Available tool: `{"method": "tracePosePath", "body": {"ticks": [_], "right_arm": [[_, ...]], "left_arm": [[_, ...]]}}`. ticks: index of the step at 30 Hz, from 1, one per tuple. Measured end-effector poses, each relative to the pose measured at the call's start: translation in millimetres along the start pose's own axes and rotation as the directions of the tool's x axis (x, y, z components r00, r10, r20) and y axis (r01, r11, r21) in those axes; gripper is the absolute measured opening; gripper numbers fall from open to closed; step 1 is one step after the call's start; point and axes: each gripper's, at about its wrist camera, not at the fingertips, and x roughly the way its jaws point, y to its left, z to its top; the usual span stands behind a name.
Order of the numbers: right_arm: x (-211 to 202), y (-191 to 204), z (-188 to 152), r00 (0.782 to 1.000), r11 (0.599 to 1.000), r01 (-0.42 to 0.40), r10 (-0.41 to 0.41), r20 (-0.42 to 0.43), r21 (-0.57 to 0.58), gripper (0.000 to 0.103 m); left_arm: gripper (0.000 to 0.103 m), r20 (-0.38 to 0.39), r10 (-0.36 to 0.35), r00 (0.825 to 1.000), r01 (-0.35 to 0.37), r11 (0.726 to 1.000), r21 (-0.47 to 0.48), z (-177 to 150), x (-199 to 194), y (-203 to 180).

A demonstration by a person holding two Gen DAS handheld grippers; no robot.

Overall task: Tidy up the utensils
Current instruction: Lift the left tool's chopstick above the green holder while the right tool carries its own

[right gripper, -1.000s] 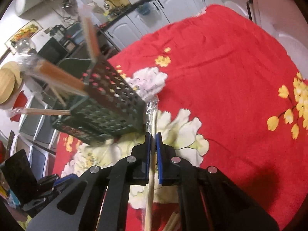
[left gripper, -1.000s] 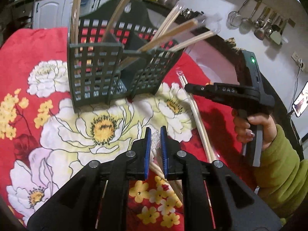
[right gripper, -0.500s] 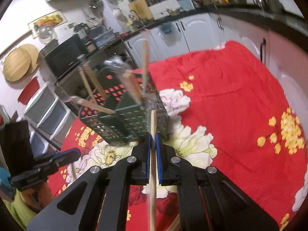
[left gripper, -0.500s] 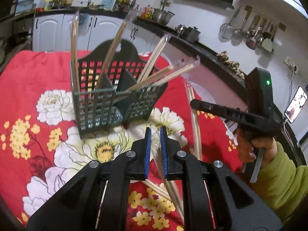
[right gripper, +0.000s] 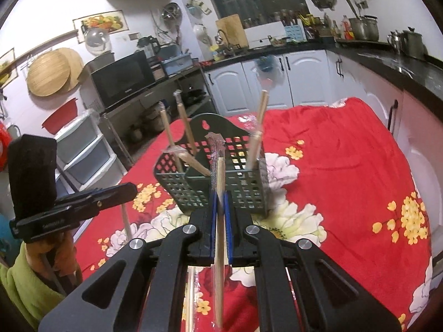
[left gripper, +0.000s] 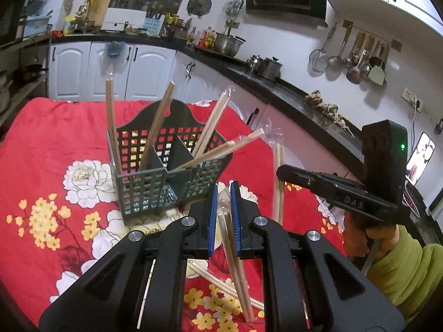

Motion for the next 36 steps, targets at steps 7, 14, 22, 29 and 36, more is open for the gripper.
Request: {"method": "tracePosePath", "body": {"ticks": [7, 14, 22, 29, 36], "right_arm": [[-2, 16, 6, 0.999, 0.999, 0.002, 0.000, 0.040, -0.050, 0.006], [-6, 30, 15, 0.996, 0.996, 0.003, 0.005, 0.086, -0.093, 0.006], [-14, 39, 25, 0.990, 0.993, 0.013, 0.004, 0.144, -0.120, 0.006], [-21, 34, 34, 0.983, 0.996, 0.016, 0.001, 0.183, -0.090, 0.006], [-32, 31, 43, 0.972, 0.995, 0.051, -0.031, 0.232, -0.081, 0.006]], "left_arm": [[0.006, 0.032, 0.017, 0.999, -0.017, 1.000, 0.005, 8, -13, 3], [0.006, 0.070, 0.025, 0.997, -0.026, 1.000, 0.009, 18, -26, 5], [0.006, 0.121, 0.022, 0.992, -0.023, 1.000, 0.010, 30, -39, 1], [0.006, 0.153, 0.019, 0.988, -0.023, 0.999, 0.026, 42, -45, -4], [0.006, 0.186, 0.001, 0.983, -0.010, 0.999, 0.050, 56, -51, -15]]}}
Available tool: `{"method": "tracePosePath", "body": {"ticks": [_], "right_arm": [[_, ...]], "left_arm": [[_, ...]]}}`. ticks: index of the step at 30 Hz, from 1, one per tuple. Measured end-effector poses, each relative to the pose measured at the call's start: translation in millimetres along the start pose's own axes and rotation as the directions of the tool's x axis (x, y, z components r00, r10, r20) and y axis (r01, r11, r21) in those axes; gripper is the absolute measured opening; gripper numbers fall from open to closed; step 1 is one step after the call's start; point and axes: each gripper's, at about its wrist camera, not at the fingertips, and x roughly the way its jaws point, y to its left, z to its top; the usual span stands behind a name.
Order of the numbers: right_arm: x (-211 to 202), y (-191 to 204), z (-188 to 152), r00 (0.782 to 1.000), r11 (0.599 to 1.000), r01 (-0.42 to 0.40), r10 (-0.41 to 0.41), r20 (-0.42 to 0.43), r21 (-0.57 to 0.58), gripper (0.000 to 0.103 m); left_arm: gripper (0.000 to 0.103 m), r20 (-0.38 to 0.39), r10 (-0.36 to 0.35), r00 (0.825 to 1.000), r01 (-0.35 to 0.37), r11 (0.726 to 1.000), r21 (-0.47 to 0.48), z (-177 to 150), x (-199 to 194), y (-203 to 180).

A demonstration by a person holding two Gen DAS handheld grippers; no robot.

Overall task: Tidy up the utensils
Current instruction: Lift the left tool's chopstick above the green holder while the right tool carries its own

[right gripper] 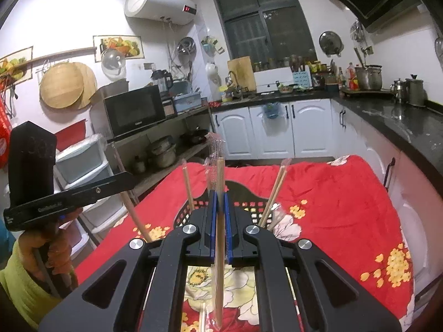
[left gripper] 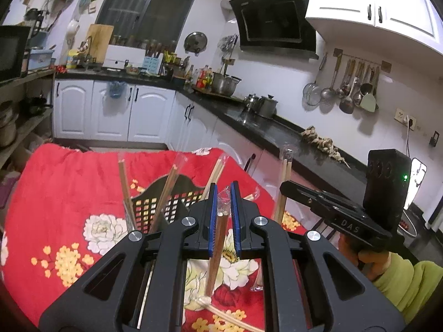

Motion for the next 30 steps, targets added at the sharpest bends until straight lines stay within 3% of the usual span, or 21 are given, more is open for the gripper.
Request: {"method": "tracePosePath", "body": {"ticks": [13, 30], "right_arm": [[-22, -12, 19, 0.994, 0.999, 0.049, -0.049, 0.100, 0.007, 0.006], [-25, -5, 61, 0.970, 0.997, 0.075, -0.069, 0.232, -0.020, 0.006]], "left_arm": [[0.006, 0.062, -0.021, 0.998, 0.017, 0.998, 0.052, 35, -2, -20], [0.006, 0.145, 0.032, 0.989, -0.057, 0.984, 0.167, 87, -9, -37]]}}
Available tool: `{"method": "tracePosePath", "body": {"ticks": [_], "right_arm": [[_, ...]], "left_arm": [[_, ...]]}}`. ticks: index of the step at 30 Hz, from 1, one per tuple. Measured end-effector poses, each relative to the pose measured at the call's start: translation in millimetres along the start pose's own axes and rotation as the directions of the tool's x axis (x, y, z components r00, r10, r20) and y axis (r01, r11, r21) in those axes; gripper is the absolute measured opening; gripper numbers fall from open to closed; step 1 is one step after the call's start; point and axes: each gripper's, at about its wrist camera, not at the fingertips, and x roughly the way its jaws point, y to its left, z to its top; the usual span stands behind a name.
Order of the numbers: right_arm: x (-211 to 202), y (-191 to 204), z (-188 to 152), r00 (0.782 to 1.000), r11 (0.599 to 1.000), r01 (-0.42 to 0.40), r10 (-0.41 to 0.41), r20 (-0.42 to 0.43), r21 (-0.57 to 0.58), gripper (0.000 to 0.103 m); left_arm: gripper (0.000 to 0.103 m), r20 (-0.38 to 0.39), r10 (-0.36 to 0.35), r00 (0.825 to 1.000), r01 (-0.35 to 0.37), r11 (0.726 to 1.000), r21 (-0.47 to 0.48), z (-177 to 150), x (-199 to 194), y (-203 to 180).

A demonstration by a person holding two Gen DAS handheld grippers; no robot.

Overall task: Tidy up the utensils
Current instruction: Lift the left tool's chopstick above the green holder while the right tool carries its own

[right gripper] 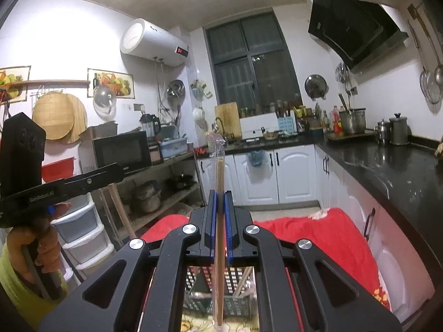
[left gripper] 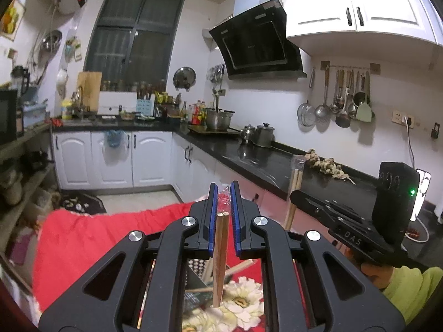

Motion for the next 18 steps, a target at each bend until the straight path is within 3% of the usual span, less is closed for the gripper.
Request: {"method": "tracePosePath", "body": {"ticks": [18], "right_arm": [[23, 9, 18, 0.993, 0.998, 0.035, -0.030, 0.115, -0.050, 0.006]], "left_arm": [[0.006, 0.067, 0.072, 0.995, -0.074, 0.997, 0.029, 15, -8, 21]]}}
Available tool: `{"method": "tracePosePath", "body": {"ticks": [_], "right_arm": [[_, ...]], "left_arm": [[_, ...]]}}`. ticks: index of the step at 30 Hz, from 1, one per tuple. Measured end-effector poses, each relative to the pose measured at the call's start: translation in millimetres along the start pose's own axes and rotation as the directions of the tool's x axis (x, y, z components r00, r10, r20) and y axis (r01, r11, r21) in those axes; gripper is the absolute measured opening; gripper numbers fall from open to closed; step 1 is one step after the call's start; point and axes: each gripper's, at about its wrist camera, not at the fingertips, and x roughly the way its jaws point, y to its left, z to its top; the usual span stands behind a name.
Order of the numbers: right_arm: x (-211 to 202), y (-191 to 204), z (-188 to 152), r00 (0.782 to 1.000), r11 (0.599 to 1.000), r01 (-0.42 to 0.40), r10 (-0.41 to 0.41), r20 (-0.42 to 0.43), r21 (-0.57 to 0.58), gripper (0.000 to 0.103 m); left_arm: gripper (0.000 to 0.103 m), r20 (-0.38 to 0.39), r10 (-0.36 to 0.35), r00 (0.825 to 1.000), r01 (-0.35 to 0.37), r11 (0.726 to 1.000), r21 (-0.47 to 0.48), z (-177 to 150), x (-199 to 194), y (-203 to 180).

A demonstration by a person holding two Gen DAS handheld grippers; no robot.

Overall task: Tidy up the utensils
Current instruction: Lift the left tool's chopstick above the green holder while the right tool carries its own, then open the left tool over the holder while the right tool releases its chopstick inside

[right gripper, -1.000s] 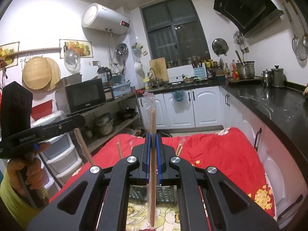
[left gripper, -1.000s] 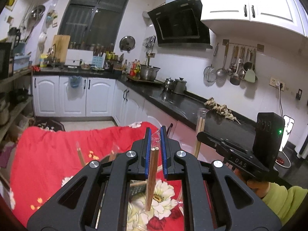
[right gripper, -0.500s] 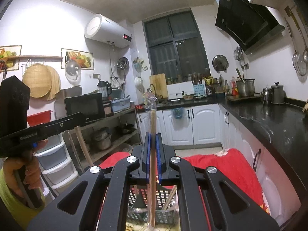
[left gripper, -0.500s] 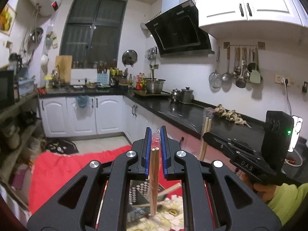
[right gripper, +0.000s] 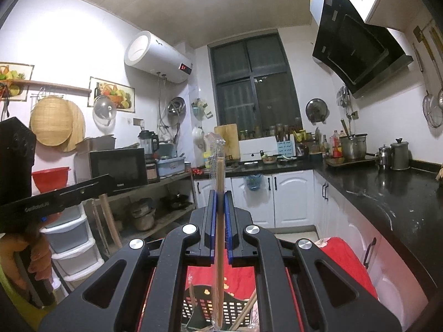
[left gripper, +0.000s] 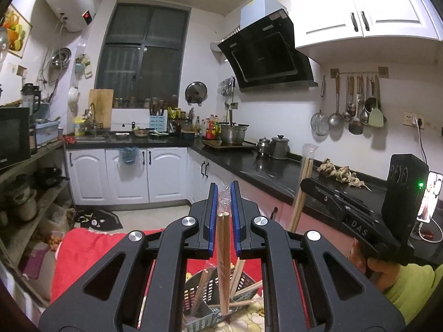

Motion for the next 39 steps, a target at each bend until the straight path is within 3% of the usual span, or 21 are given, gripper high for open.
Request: {"method": "tracePosePath", "body": {"ticks": [8, 29, 39], "right_arm": [[13, -4, -9, 1.000, 1.000, 0.019, -0.019, -0.013, 0.015, 0.006], [45, -11, -44, 0.997, 0.997, 0.068, -0.067, -0.036, 0.026, 0.006], [60, -10, -73, 0.993, 0.995, 0.100, -0.098, -0.070, 0.024, 0.006]], "left_arm": [[0.006, -0.016, 0.024, 1.000, -0.025, 0.998, -0.061, -18, 12, 16], [0.006, -0.043, 0.110, 0.993, -0.114, 0.990, -0.078, -62, 36, 31], [0.006, -0.063, 0.113, 0.992, -0.118, 0.988, -0.095, -82, 39, 31]]}}
